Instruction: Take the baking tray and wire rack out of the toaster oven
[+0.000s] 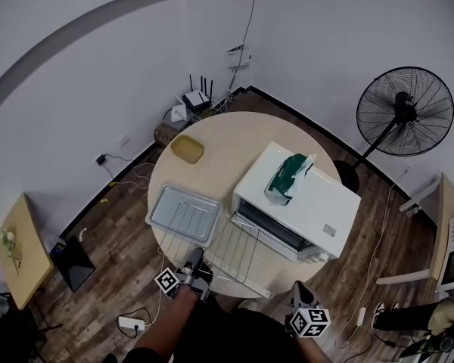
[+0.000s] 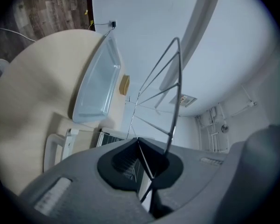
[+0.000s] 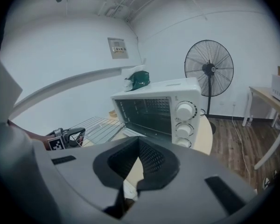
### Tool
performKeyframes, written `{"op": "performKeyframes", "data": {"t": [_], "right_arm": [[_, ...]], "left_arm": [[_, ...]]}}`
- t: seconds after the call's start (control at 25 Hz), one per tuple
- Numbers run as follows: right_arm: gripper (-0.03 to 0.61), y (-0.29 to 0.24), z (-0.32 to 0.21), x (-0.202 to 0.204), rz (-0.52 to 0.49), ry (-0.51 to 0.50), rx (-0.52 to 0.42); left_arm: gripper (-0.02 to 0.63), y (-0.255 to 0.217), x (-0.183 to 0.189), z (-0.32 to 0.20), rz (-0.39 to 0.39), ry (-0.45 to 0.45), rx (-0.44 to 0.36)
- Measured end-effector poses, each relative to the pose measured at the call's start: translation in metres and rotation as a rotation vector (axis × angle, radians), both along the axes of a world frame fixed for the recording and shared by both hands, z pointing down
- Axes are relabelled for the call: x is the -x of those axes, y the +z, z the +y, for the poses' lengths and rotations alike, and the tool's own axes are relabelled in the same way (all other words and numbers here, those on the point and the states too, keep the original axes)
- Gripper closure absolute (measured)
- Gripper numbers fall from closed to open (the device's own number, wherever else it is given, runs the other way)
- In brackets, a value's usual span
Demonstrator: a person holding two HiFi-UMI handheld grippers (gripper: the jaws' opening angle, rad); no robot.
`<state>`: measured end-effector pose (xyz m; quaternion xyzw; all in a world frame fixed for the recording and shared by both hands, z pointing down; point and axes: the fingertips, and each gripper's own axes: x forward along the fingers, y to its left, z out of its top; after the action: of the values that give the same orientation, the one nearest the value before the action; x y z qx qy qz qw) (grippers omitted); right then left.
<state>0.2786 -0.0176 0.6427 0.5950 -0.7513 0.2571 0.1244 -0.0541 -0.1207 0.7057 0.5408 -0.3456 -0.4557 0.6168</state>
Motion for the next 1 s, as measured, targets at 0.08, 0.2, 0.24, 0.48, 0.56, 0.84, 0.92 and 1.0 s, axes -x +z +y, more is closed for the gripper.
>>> {"op": "performKeyframes", "data": {"t": [0.08, 0.2, 0.24, 0.48, 0.56, 0.84, 0.92, 1.0], "right_arm": [[0.588, -0.002, -0.007, 0.019, 0.006, -0.014, 0.002], [0.588, -0.007, -0.021, 0.045, 0.019, -0.024, 0.000], [0.588, -0.008, -0.026, 0.052, 0.023, -0.024, 0.000], [0.588, -0.016, -0.053, 0.097, 0.051, -0.013, 0.005], [0.588, -0.018, -0.062, 0.111, 0.060, -0.003, 0.011], [0.588, -0.021, -0.085, 0.165, 0.097, -0.012, 0.019], [0.588, -0.023, -0.089, 0.176, 0.111, -0.013, 0.017], [0.588, -0.023, -0.093, 0.183, 0.118, -0.003, 0.021]], "left_arm": [[0.595, 0.000, 0.018, -0.005, 0.004, -0.007, 0.004], [0.595, 0.005, 0.046, -0.015, 0.006, -0.015, 0.021], [0.595, 0.006, 0.055, -0.020, 0.007, -0.018, 0.029], [0.595, 0.013, 0.104, -0.050, 0.030, -0.024, 0.053], [0.595, 0.018, 0.118, -0.060, 0.036, -0.019, 0.060], [0.595, 0.033, 0.153, -0.094, 0.042, 0.035, 0.082], [0.595, 0.037, 0.161, -0.102, 0.046, 0.049, 0.087], [0.595, 0.042, 0.166, -0.111, 0.043, 0.060, 0.095]]}}
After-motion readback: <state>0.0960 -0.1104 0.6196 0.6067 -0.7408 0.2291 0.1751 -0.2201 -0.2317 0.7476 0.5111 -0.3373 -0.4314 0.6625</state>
